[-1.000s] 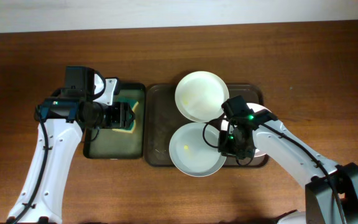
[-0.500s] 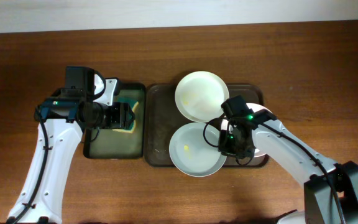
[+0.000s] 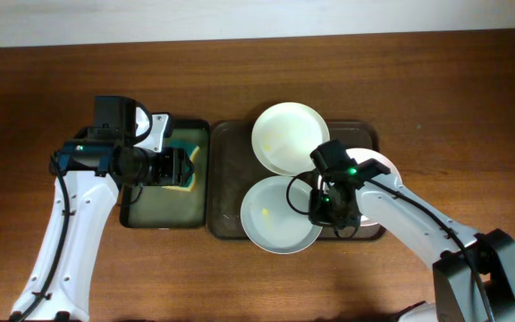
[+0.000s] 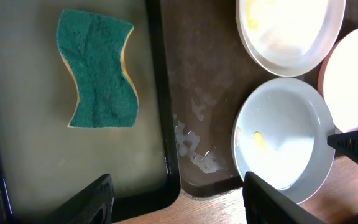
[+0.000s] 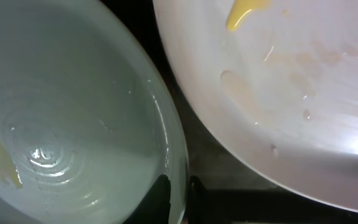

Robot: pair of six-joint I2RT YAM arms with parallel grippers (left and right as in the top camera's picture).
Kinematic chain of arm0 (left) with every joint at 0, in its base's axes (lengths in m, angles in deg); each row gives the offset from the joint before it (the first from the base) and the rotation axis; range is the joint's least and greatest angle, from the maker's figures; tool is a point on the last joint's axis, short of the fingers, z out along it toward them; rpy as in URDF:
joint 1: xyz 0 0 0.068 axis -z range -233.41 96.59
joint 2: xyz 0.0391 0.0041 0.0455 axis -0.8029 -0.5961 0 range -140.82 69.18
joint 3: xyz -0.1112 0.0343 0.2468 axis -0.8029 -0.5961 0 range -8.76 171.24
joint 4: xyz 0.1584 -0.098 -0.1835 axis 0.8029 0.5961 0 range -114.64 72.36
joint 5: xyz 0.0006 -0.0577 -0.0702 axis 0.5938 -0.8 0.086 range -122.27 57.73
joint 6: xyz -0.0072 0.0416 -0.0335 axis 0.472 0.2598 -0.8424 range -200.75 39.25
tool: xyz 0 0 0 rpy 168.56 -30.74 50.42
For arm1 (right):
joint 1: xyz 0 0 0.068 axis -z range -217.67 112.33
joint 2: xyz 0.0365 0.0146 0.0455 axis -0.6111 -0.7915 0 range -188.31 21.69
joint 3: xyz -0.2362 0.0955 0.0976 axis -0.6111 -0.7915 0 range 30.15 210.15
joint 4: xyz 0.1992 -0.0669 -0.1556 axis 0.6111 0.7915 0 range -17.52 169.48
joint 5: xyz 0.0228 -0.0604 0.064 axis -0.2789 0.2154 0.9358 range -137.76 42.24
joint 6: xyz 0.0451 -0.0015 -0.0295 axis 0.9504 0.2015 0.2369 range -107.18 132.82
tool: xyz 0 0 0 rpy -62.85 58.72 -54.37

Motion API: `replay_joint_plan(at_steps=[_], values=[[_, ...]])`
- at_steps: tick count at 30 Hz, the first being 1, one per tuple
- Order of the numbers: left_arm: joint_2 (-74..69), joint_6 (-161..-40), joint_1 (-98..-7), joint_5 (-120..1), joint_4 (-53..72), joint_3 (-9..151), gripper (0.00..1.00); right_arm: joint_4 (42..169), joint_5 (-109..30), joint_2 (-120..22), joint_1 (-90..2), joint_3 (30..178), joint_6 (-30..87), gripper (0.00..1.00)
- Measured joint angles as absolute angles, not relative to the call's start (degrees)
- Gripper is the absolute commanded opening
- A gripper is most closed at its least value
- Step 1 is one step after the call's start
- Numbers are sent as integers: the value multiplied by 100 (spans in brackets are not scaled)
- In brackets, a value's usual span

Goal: Clean dirty plates on tray and stack at the side

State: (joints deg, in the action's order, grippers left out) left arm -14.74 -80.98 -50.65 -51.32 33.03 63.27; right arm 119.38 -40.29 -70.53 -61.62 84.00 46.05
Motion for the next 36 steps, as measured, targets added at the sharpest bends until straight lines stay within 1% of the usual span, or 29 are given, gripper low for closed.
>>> replay_joint_plan(at_steps=[9, 12, 22, 23, 24, 26, 31, 36], values=[[-1474, -8098, -5065, -5132, 3305, 6327, 64, 11936, -4132, -7053, -6164, 8400, 4605, 13], [-1474, -8098, -5065, -5132, 3316, 6327, 64, 11822, -4132, -7053, -6164, 8393, 4605, 10], [-1474, -8098, -5065, -5132, 3322, 6327, 65, 11647, -4132, -7053, -6164, 8258, 4623, 10], [-1474, -8098, -5065, -5132, 3322, 6327, 65, 11616, -4134, -7053, -6164, 8223, 4627, 10], [-1474, -8098, -5065, -5132, 3322, 6327, 65, 11590, -4132, -7053, -6162, 8188, 4647, 7], [-1474, -8098, -5065, -5132, 3322, 6327, 64, 11577, -4132, -7053, -6164, 8159, 4686, 4], [-1474, -8148, -5065, -5114, 3324, 6327, 59, 11520, -4128, -7053, -6164, 8157, 4708, 4], [-1474, -8646, -5045, -4491, 3442, 6327, 61, 11481, -4128, -7053, -6164, 8168, 4713, 4]])
